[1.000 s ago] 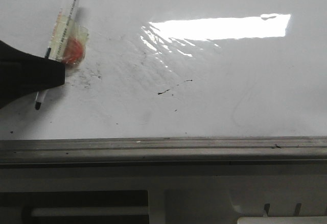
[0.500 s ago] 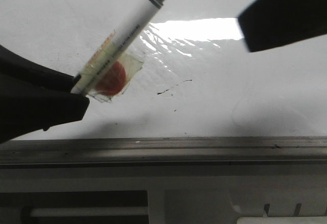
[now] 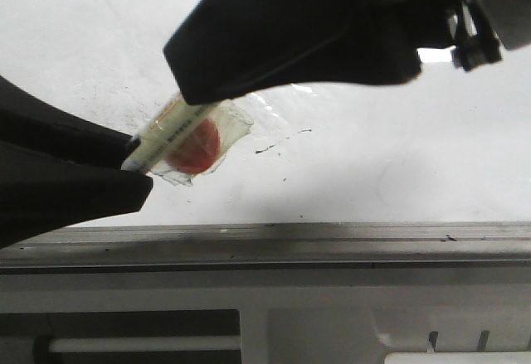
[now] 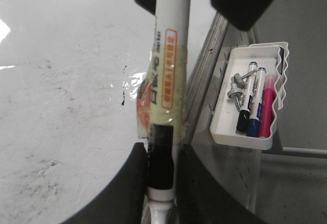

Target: Write number 8 on whiteboard

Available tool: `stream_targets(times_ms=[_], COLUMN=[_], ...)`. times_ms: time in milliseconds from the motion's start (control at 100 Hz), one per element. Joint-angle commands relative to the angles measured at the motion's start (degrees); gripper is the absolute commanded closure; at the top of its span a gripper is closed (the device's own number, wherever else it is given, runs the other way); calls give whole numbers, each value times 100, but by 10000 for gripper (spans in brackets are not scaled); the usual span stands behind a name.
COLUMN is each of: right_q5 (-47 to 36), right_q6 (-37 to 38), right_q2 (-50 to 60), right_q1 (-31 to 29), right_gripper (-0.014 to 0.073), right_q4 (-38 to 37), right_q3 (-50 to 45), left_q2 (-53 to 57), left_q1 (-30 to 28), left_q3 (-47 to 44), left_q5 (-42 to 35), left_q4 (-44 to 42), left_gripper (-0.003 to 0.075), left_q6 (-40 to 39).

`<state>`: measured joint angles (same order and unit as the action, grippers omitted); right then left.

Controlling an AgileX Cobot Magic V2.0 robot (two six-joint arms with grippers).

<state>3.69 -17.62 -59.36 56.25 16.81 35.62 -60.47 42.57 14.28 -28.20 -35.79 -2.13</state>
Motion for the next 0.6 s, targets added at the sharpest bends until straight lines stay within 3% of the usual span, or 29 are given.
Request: stream_targets(times_ms=[0, 150, 590], right_q5=[-538, -527, -369], right_q6=[-52, -52, -52], right_q2=[21, -113, -163], right_q1=[7, 7, 7], right_gripper=[241, 259, 544], right_q4=[34, 119, 333], right_q3=[252, 263, 271], left_q2=[92, 92, 92], left_q1=[16, 16, 16], left_q3=[99, 99, 99], left_q5=[-612, -688, -692], left_q4=[55, 55, 55], left_gripper=[741, 741, 741], left_q6=[-30, -30, -30])
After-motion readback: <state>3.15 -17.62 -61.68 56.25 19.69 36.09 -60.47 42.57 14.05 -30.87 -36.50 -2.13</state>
